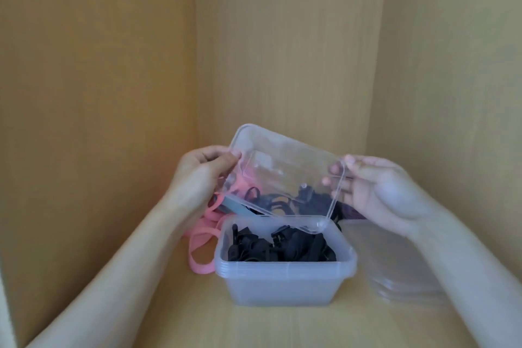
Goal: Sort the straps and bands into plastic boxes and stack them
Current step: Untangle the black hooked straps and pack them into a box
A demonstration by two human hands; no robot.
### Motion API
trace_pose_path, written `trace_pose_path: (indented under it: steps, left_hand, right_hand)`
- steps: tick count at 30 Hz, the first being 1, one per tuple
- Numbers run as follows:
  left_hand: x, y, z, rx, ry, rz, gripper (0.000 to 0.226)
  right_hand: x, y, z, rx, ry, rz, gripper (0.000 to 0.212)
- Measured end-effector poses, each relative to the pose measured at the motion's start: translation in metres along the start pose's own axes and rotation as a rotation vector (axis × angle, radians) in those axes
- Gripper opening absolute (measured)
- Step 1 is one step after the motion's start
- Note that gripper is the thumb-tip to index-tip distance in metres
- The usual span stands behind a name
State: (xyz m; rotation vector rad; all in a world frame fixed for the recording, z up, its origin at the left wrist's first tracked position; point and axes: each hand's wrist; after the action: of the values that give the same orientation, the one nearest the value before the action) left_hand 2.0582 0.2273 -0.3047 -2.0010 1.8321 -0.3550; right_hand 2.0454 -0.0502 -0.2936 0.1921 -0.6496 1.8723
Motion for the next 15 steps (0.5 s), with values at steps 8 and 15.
trace_pose_path:
  steps: [8, 15]
  left_hand:
    - [0.006, 0.009, -0.005, -0.05, -0.07, 0.117, 0.04]
    - [0.0, 0.032, -0.004, -0.072, -0.24, 0.198, 0.043]
  right_hand:
    - [-0.014, -0.007, -0.013, -0.041, 0.206, -0.233, 0.007]
    - [-0.009, -0.006, -0.033, -0.016, 0.512, -0.207, 0.007]
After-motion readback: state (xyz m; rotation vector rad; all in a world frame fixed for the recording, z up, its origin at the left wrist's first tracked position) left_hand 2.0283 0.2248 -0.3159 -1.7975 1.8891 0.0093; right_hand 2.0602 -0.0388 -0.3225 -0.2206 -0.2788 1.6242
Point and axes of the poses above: each hand's wrist, its own y-axis away from the middle knuckle, its own x-axis out of the palm, z = x × y, and after that the axes turned 13 degrees about -y, right-handed
